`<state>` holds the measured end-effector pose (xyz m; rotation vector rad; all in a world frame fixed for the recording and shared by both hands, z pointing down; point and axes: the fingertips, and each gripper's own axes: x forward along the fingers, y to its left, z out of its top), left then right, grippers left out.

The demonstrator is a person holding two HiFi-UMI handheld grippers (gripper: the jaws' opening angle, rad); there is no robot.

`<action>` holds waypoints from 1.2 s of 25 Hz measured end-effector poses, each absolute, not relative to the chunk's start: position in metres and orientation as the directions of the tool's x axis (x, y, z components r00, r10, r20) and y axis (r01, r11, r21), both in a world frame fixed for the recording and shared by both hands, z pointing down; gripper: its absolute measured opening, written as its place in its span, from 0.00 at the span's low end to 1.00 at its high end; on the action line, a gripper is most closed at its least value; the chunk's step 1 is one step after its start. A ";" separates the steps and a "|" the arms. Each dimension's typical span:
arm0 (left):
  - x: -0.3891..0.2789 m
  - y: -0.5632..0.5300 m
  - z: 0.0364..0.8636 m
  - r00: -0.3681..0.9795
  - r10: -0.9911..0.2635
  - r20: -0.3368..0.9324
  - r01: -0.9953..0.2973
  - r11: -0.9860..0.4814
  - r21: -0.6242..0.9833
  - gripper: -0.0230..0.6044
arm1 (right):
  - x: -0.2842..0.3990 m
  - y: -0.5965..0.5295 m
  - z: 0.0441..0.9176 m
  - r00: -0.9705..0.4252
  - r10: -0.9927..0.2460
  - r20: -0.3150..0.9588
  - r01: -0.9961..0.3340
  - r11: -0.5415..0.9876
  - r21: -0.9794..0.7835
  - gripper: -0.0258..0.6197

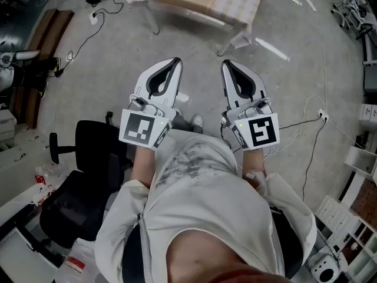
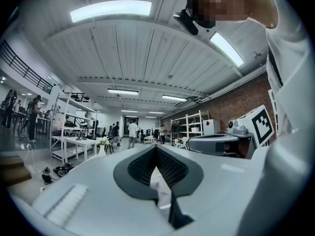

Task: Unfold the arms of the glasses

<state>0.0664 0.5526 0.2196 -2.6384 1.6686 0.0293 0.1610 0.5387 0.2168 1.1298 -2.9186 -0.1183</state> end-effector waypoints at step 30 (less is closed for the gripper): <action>-0.027 0.395 0.239 0.486 -0.874 -0.031 -0.873 -0.486 0.024 0.05 | 0.071 0.392 0.233 -0.675 -0.736 0.057 -0.726 0.676 0.125 0.07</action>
